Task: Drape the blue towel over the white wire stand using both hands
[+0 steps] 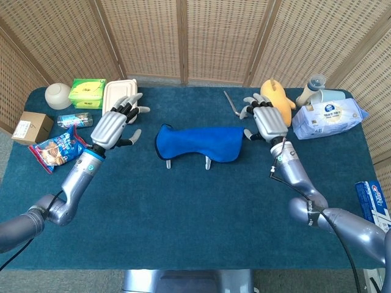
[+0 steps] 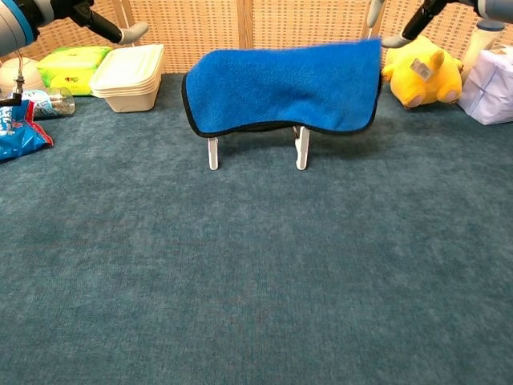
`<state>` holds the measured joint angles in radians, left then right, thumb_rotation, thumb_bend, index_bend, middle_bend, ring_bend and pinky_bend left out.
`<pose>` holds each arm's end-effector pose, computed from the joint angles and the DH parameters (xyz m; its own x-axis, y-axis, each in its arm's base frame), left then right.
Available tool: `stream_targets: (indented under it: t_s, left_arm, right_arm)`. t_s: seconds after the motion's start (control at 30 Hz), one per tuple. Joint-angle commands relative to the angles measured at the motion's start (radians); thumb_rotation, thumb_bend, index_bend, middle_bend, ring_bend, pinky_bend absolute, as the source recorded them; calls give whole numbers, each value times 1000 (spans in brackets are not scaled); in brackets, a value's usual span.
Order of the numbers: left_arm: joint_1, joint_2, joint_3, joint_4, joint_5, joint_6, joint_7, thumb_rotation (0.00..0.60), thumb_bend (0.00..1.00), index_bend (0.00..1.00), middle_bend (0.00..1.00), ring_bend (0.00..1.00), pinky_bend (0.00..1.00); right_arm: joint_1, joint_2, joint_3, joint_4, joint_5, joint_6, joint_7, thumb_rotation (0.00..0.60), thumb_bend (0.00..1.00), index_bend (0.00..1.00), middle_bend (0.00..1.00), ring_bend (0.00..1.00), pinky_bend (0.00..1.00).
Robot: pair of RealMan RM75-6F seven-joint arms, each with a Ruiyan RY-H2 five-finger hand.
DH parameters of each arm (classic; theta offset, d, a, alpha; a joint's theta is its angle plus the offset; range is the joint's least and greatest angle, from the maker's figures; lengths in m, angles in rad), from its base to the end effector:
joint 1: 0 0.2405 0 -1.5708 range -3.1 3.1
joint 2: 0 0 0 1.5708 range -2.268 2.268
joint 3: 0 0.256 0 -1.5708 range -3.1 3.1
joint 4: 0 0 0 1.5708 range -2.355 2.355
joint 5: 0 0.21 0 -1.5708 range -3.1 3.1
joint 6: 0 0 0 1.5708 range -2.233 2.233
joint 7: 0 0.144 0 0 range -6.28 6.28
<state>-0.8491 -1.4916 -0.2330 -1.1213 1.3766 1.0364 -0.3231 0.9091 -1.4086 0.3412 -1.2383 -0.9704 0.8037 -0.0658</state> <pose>-0.1436 0.4278 0.0627 0.1882 0.0755 0.9792 0.8830 -0.4496 -0.1351 -0.1370 -0.4563 0.0807 0.2872 -0.1349 0.9483 -0.9408 -0.2258 0.2527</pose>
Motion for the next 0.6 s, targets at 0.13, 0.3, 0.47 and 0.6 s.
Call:
stream_targets:
  t_s: [0.13,0.3,0.47,0.6]
  left_arm:
    - [9,28,-8,-27,-4,11,7,600,568,172,3,0,0]
    - [27,69,-10,-73,-2,29,23,600,569,155,1,0,0]
    - [57,118,-10,-132,-12,48,34,600,569,152,1,0,0]
    - [97,167,-4,-202,-23,75,45,600,568,155,6,0,0]
  right_arm:
    - [-2,20,-28,-6,-23,-10,-32,600,275,359,126,0,0]
    - [-4,39,-55,-16,-53,-15,-62,600,263,321,114,0,0]
    - [-11,58,-75,-28,-76,-7,-90,600,252,300,108,0,0]
    - [-33,80,-79,-53,-78,10,-81,600,250,296,108,0,0]
